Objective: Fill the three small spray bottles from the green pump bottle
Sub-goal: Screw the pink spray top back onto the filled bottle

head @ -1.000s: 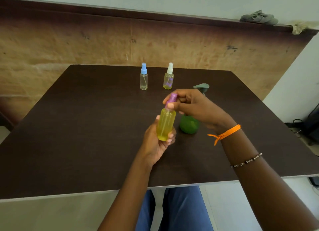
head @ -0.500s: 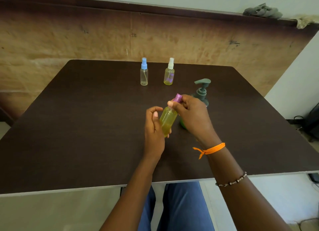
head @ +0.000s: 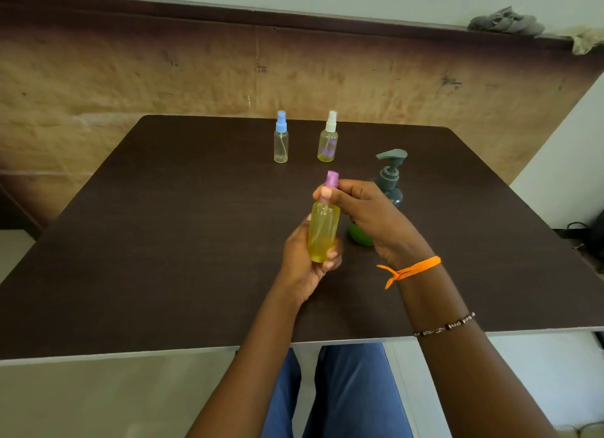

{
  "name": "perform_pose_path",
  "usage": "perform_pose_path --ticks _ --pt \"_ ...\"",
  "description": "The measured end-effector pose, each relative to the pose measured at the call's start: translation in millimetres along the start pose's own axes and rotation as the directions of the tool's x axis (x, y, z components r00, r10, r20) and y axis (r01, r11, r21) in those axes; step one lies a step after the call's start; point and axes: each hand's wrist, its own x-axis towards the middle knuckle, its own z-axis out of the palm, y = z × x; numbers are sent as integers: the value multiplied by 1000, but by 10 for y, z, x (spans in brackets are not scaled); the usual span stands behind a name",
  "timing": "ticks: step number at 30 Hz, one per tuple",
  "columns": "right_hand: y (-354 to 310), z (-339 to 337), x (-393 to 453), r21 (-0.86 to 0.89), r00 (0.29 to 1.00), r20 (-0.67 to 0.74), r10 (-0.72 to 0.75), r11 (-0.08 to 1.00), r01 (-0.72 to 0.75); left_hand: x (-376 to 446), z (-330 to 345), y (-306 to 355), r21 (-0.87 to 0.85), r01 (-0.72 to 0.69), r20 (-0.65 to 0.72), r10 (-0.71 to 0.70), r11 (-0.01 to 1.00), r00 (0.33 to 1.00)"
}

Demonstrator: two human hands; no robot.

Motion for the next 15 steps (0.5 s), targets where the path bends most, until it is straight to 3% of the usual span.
perform_pose_path --ticks 4,9,15 --pt "53 46 -9 -31 992 -128 13 999 -17 -7 50 -58 194 -157 -88 177 968 980" --pt "90 115 -31 -83 965 -261 30 995 -53 2 36 -101 369 -290 -79 341 883 937" --pt "32 145 -95 -290 956 -283 -82 957 -4 -66 56 -86 516 -343 -126 466 785 876"
